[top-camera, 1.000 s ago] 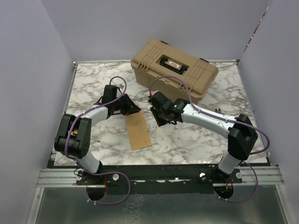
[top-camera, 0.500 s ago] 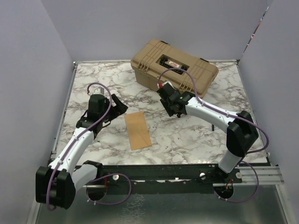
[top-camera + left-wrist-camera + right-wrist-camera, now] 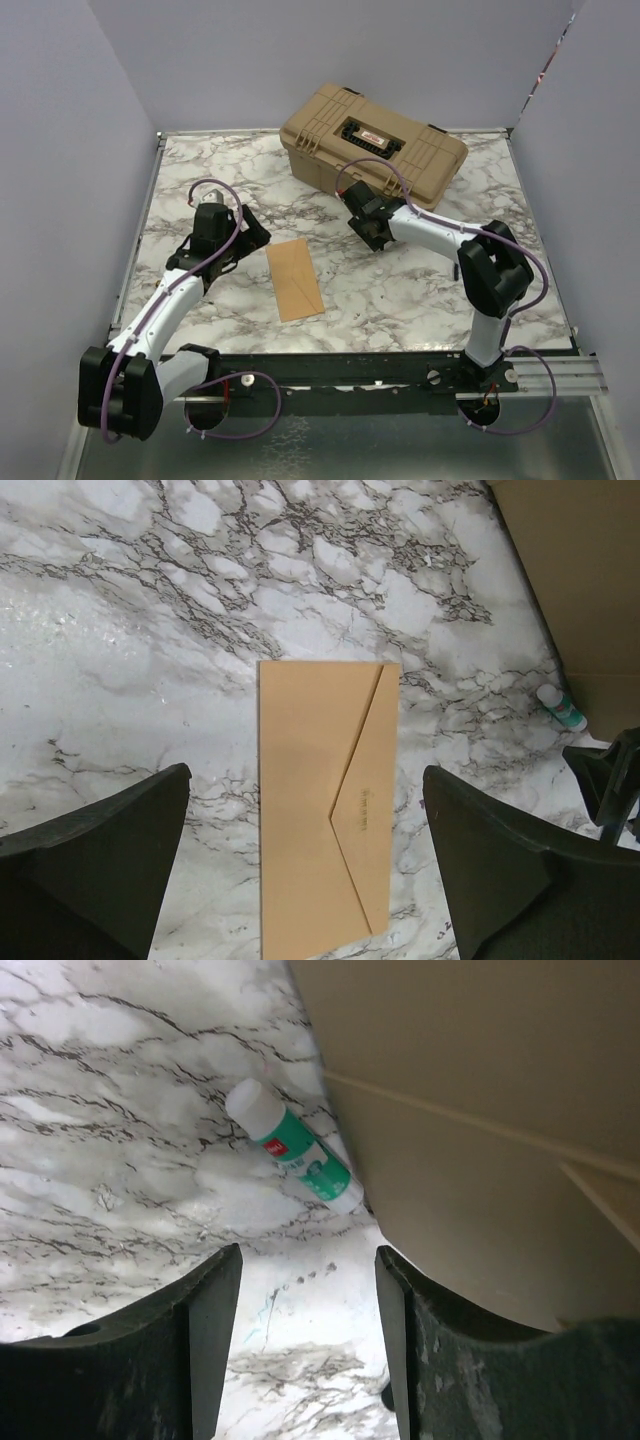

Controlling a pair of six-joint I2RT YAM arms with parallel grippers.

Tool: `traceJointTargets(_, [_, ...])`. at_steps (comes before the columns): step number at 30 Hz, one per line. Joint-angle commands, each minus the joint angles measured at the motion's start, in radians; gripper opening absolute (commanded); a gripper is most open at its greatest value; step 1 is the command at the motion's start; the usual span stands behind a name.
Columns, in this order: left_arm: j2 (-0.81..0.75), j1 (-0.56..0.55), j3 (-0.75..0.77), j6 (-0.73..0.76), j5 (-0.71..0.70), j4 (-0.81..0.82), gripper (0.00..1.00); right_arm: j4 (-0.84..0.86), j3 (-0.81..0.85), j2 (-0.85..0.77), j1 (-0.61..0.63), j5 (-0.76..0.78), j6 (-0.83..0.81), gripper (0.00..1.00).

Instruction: Place the letter into the envelope and seal it

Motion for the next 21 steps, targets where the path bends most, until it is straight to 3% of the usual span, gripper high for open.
traceJointTargets(1, [0.025,0.005,0.035,0.019,-0.006,-0.018,0.99,0.078,-0.011,0.040,-0.023,-0.054,-0.097,0.59])
traceJointTargets(12, [0.046,0.005,0.040,0.023,-0.017,-0.018,0.99,0.147,-0.010,0.123,-0.043,-0.093,-0.206,0.56])
traceJointTargets(16, [0.045,0.005,0.039,0.029,-0.008,-0.017,0.99,0.083,0.014,0.122,-0.063,-0.267,-0.208,0.56])
traceJointTargets(21, [0.039,0.006,0.036,0.034,-0.005,-0.018,0.99,0.033,0.019,0.140,-0.083,-0.329,-0.213,0.58])
